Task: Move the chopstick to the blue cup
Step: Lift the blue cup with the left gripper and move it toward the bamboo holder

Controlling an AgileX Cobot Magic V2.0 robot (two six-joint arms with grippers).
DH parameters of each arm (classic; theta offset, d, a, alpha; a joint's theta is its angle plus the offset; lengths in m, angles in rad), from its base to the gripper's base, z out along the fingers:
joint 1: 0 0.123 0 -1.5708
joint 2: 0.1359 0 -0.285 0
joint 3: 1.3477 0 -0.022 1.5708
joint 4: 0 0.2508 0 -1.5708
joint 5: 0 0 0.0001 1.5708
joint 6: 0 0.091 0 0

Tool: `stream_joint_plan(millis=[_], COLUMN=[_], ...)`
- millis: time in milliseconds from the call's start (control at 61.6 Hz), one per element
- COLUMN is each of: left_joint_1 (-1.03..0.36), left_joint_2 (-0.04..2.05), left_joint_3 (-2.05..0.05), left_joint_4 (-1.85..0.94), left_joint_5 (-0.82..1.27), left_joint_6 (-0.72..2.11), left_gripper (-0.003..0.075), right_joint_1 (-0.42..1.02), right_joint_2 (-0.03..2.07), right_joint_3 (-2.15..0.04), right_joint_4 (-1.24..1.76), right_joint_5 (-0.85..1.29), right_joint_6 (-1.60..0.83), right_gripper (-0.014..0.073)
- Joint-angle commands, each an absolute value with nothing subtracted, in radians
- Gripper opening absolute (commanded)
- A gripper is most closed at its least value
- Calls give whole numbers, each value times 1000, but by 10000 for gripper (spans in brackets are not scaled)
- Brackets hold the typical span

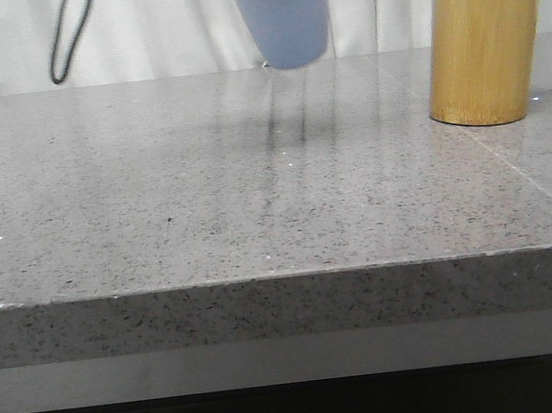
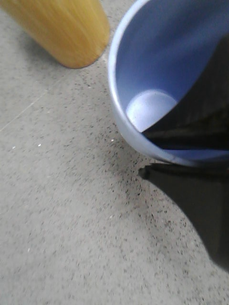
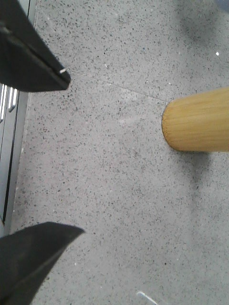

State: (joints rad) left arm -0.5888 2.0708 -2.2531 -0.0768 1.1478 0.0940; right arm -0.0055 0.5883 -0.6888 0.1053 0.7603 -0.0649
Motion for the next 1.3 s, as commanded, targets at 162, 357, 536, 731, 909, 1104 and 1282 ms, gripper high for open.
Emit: stream_joint_plan(millis=[162, 357, 536, 731, 909, 1104, 1282], left_joint_1=[-611, -611, -611, -611, -611, -611, -611], left_joint_2=[2070, 2081, 2094, 2108, 2110, 2110, 2102], left_joint_3=[-2298, -2298, -2298, -2298, -2298, -2300, -2300], left_joint_4=[-49, -48, -48, -48, -54, -59, -62], left_joint_5=[1125, 1132, 1136, 1152, 1160, 1160, 1160], left_joint_6=[93, 93, 93, 93, 93, 93, 93], left_gripper=[-19, -19, -19, -18, 13, 214, 263], right_joint_1=[-4, -4, -4, -4, -4, -4, -4], right_joint_2=[597, 597, 597, 597, 597, 597, 597], right_joint_3=[-714, -714, -714, -714, -714, -714, -714], right_joint_4=[114, 114, 114, 114, 114, 115, 114], right_joint_5=[707, 707, 707, 707, 707, 707, 706], right_joint_6=[-74, -74, -74, -74, -74, -74, -74], right_gripper=[578, 578, 578, 578, 578, 578, 578])
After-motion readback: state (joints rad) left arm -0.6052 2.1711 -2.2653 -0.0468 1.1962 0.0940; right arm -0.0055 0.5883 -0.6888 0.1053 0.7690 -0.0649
